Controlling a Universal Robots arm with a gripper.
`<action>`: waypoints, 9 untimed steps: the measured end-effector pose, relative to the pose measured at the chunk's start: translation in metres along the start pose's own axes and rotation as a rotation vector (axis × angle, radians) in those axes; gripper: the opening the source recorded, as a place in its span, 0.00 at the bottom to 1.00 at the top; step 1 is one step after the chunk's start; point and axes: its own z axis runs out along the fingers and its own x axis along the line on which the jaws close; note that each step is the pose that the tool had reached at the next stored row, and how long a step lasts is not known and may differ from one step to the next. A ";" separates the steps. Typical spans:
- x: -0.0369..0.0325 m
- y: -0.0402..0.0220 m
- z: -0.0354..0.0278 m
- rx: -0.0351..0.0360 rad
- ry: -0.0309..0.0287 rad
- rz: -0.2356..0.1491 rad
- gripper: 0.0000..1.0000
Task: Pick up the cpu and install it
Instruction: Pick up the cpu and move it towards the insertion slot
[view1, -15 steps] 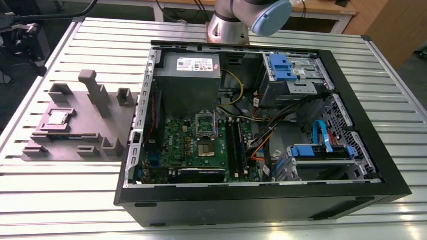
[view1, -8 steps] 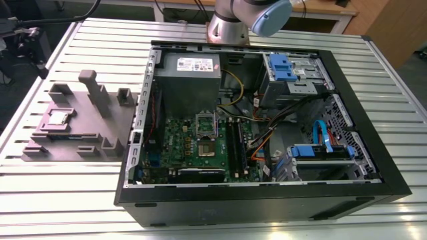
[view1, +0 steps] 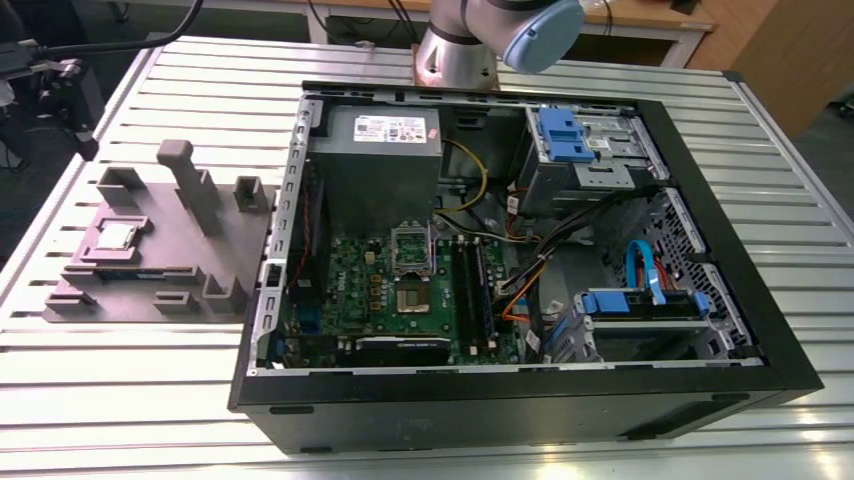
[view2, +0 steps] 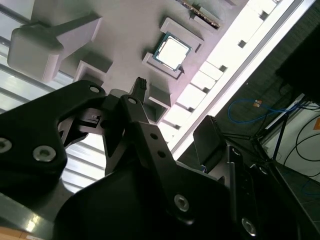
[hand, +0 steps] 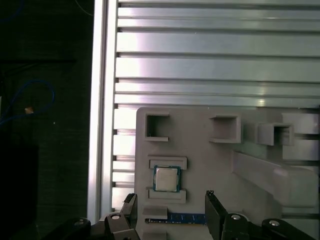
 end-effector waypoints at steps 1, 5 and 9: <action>0.0000 0.0000 0.0004 0.0000 0.0000 0.000 0.65; 0.0000 -0.0001 0.0021 0.0000 -0.0001 0.000 0.65; 0.0000 -0.0001 0.0035 0.0000 0.0000 0.000 0.65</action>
